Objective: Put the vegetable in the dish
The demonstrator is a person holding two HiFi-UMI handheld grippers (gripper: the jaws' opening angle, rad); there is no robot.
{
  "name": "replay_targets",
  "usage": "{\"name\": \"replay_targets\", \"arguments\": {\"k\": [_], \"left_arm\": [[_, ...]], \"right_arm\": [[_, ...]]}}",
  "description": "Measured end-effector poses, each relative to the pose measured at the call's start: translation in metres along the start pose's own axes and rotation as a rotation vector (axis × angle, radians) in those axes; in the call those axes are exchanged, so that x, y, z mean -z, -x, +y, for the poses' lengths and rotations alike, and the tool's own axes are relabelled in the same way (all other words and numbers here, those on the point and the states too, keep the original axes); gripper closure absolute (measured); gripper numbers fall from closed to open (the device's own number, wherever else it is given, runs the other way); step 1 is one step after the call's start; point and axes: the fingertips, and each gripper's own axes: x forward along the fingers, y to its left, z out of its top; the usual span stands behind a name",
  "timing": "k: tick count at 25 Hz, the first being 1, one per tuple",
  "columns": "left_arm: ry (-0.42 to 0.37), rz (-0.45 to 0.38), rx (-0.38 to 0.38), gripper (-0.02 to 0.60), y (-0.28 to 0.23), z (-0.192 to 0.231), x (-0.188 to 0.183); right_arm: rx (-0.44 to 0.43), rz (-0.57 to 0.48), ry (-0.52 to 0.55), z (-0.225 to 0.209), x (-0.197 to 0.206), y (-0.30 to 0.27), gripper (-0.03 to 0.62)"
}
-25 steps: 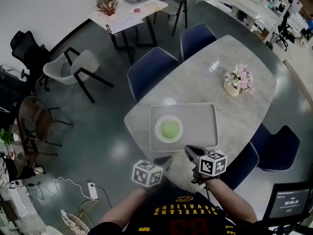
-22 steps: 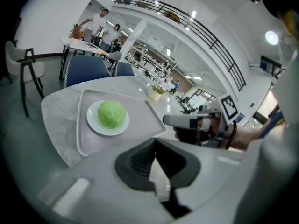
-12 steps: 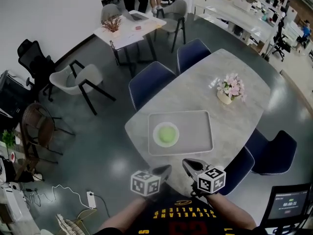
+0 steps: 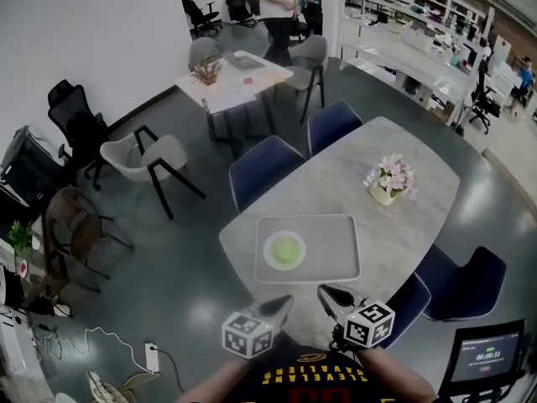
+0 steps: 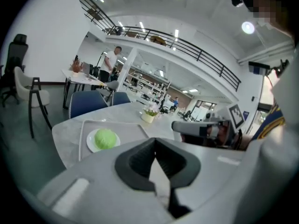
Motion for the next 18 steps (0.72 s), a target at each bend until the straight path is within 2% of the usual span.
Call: {"name": "replay_targets", "arguments": {"k": [7,10,18], "left_arm": [[-0.019,-0.104,0.0,0.58,0.012,-0.009,-0.031],[0.0,-0.145,0.015,0.58,0.015,-0.013,-0.043],[-0.02,-0.15,0.049,0.58,0.016,-0.027,-0.046]], "right_arm": [[-0.034,-0.071,0.058,0.013,-0.029,0.009,0.588],[-0.041,-0.087,0.089,0.021,-0.035,0.009,0.588],[-0.037,-0.111,0.102,0.028,-0.037,0.011,0.588]]}}
